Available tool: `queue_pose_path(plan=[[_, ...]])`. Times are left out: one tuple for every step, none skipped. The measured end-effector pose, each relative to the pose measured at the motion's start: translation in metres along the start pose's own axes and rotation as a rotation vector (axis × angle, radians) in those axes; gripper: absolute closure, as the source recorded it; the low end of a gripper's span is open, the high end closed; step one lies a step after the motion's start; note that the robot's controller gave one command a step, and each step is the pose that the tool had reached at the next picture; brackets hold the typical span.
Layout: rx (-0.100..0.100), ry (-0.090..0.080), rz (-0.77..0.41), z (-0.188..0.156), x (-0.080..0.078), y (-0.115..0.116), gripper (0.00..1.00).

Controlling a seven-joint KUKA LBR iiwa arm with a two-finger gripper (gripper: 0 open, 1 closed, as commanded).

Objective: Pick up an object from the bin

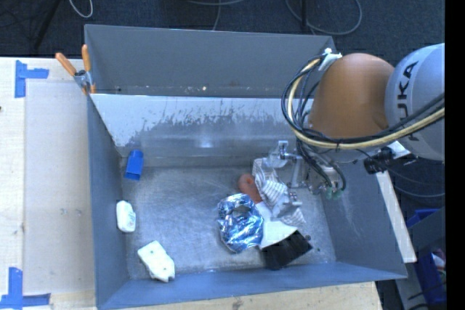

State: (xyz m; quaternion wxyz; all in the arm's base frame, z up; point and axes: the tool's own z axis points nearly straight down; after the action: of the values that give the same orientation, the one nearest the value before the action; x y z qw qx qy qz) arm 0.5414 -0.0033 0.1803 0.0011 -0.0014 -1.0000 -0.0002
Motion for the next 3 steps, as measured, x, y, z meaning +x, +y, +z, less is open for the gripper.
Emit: queue_pose_path(plan=[[0.0, 0.0, 0.0, 0.0, 0.0, 0.0, 0.0], [0.0, -0.004, -0.021, 0.097, -0.027, 0.024, 1.0], [0.0, -0.004, -0.021, 0.097, -0.027, 0.024, 1.0]])
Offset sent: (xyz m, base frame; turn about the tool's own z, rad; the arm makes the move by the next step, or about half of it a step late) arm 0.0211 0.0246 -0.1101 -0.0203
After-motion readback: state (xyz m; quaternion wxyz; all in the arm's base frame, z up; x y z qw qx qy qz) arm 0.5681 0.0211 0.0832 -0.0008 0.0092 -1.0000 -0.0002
